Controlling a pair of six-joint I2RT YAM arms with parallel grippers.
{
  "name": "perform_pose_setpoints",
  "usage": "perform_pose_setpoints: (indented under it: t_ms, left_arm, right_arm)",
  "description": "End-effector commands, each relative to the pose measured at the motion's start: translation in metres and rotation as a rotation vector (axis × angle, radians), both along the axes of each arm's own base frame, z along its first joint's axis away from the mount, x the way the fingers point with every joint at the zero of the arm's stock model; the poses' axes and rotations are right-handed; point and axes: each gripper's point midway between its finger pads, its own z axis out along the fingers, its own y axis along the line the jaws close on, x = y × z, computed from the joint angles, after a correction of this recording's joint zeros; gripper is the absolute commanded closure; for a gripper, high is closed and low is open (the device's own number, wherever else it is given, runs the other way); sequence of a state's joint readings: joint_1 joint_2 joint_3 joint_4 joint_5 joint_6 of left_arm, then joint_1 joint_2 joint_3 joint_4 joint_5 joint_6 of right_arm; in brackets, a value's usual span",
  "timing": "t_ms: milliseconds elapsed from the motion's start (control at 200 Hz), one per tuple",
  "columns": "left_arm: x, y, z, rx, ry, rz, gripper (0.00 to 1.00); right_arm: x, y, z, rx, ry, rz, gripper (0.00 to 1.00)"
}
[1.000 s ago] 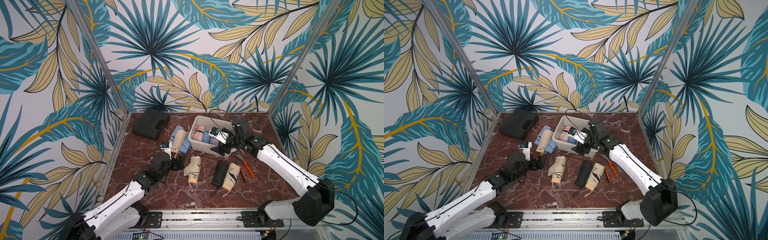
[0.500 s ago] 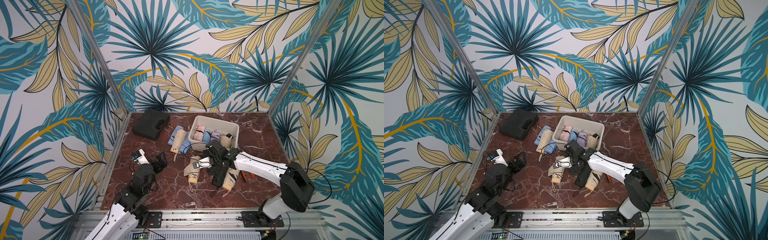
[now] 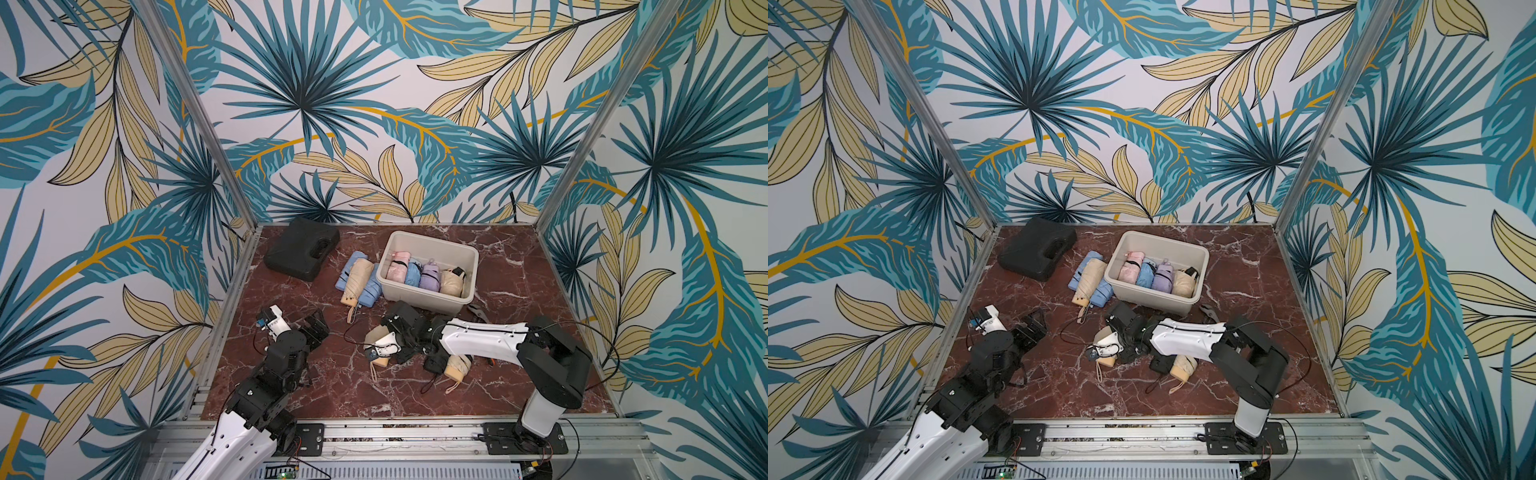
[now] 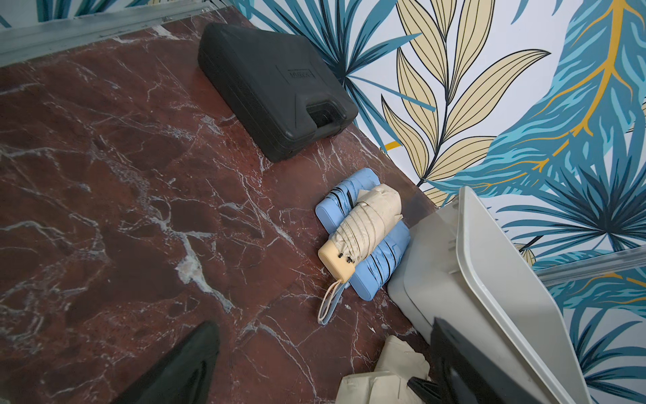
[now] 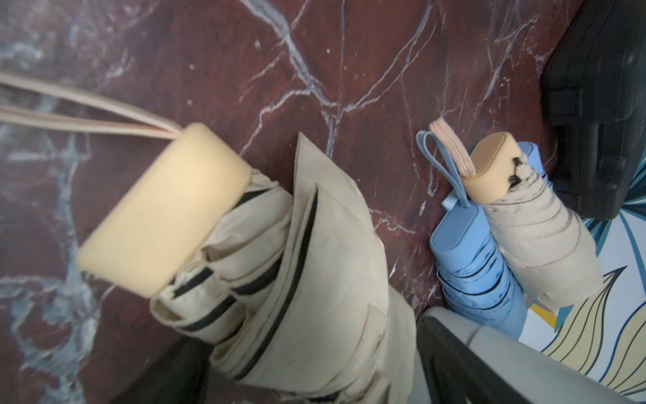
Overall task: Put the umbrella into the storage box
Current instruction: Pick up the umbrella from the center of the board.
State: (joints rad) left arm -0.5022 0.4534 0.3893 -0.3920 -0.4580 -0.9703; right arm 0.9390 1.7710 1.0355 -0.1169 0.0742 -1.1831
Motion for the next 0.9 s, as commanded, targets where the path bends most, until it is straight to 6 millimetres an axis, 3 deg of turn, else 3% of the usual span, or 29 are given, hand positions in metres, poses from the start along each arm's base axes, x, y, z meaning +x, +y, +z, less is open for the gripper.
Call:
perform_pose_setpoints:
  t_ms: [0,145,240,381,511,891]
  left_arm:
    - [-0.001,0.006,-0.002,0.0,0.005,0.027,0.03]
    - [-0.002,0.007,-0.001,0.003,0.003,0.034,0.03]
    - [-0.002,0.008,0.001,0.005,0.003,0.038,0.03]
    - [-0.002,0.01,0.001,0.006,0.004,0.044,0.03]
    - [-0.001,0.01,-0.001,0.001,0.004,0.047,0.03]
    - [0.0,0.009,0.003,-0.012,-0.007,0.046,0.03]
  right_arm:
    - [0.0,0.038,0.016,0.134,0.042,-0.019,0.07]
    - [0.001,0.052,0.02,0.148,0.121,-0.059,0.07]
    - [-0.007,0.036,0.01,0.053,0.184,-0.028,0.07]
    - [-0.02,0.014,0.013,0.0,0.318,-0.022,0.07]
    - [-0.028,0.006,0.005,-0.061,0.374,-0.004,0.07]
    - [-0.004,0.021,-0.014,-0.111,0.331,-0.011,0.08]
